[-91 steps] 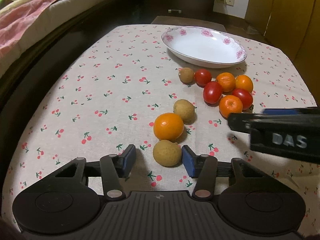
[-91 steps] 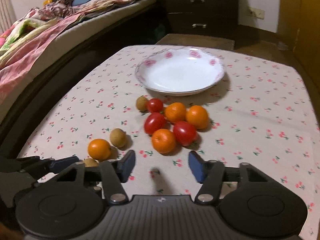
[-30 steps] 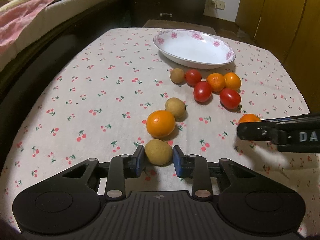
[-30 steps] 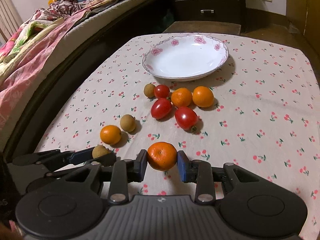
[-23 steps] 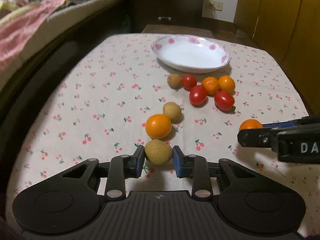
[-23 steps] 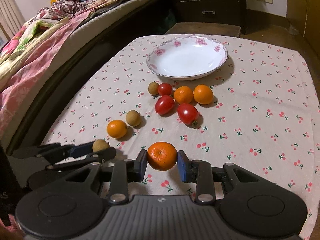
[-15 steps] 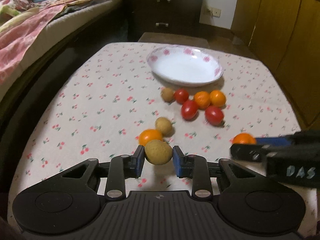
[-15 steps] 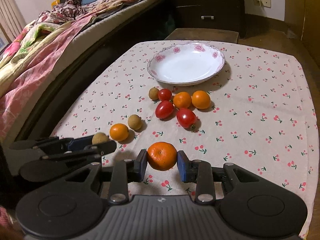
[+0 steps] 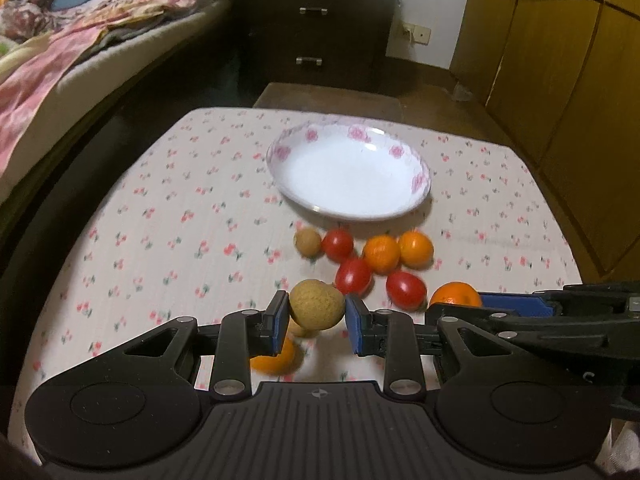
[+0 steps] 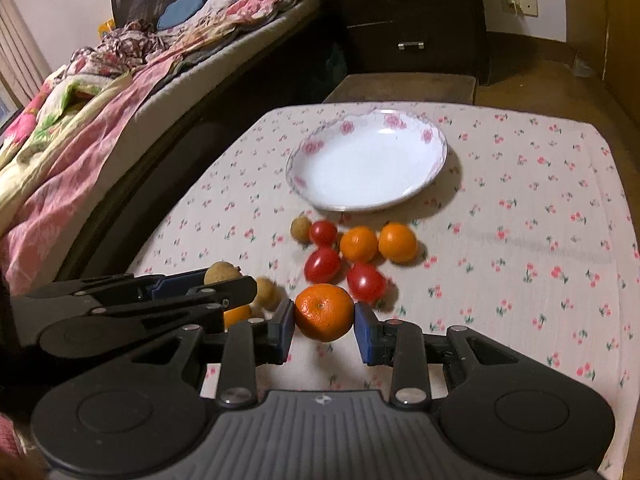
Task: Organize fruits
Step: 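Carry the brown fruit and orange in both tools over the white bowl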
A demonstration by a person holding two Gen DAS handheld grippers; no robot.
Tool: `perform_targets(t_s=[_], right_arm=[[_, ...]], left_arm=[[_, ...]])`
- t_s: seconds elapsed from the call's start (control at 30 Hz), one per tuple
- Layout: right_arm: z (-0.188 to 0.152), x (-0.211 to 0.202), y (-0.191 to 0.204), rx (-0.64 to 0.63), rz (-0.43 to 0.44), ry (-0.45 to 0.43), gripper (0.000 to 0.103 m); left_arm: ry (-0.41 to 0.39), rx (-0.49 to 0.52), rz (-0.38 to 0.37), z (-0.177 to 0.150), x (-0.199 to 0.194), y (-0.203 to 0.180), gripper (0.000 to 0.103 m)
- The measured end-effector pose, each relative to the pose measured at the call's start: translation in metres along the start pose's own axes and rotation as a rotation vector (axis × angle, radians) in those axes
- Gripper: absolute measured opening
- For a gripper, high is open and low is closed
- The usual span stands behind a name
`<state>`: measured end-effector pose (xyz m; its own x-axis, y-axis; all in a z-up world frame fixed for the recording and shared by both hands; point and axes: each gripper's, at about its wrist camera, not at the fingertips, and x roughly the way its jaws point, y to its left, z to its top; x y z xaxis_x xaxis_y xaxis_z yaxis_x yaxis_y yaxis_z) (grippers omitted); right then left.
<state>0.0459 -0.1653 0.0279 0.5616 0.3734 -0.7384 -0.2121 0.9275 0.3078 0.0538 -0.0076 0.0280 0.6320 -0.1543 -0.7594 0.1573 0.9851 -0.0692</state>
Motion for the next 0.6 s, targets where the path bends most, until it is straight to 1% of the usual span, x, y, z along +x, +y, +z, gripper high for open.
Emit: perform_targets(t_s=[0.27, 0.6], right_arm=[[0.025, 0.008, -0.014, 0.020, -0.008, -0.022, 0.033], [0.062, 0.029, -0.026, 0.007, -0.031, -0.039, 0.033]], left_arm=[[-0.015, 0.028, -0.008, 0.024, 0.015, -0.008, 0.038], [-0.025, 0.023, 0.003, 0.060, 0.045, -0.008, 0.038]])
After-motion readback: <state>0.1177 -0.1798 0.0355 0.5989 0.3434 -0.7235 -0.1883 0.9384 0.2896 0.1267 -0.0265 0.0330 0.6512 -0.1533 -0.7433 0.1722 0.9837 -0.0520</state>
